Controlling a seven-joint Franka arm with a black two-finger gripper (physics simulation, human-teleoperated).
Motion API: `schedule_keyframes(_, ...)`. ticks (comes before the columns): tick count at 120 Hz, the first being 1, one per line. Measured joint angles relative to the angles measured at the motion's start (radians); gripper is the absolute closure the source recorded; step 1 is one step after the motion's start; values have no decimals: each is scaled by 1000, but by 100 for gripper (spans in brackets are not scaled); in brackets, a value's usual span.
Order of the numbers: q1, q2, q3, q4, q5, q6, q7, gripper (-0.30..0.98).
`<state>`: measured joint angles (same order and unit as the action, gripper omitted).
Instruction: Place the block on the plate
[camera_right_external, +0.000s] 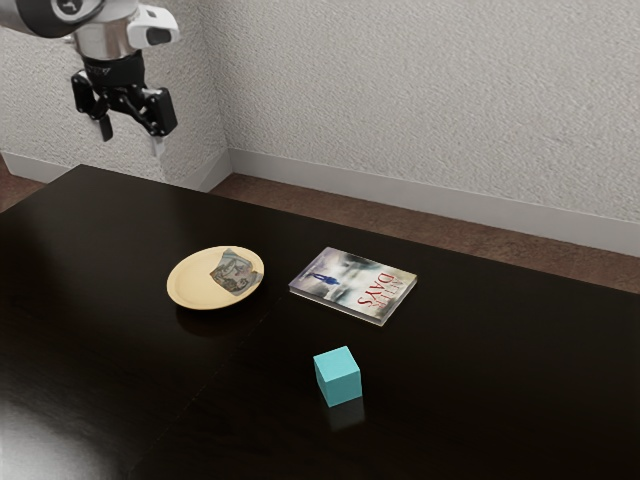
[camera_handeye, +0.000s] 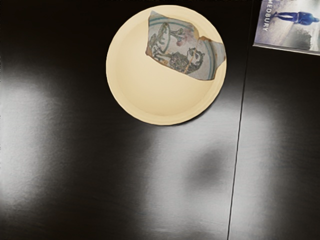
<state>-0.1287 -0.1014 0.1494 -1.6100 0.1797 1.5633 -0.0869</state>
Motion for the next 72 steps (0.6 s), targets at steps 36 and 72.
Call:
schedule_keyframes(36, -23, 8, 1, -68, 7, 30, -36, 0)
schedule_keyframes(72, -62, 61, 0, -283, -89, 210, -139, 0)
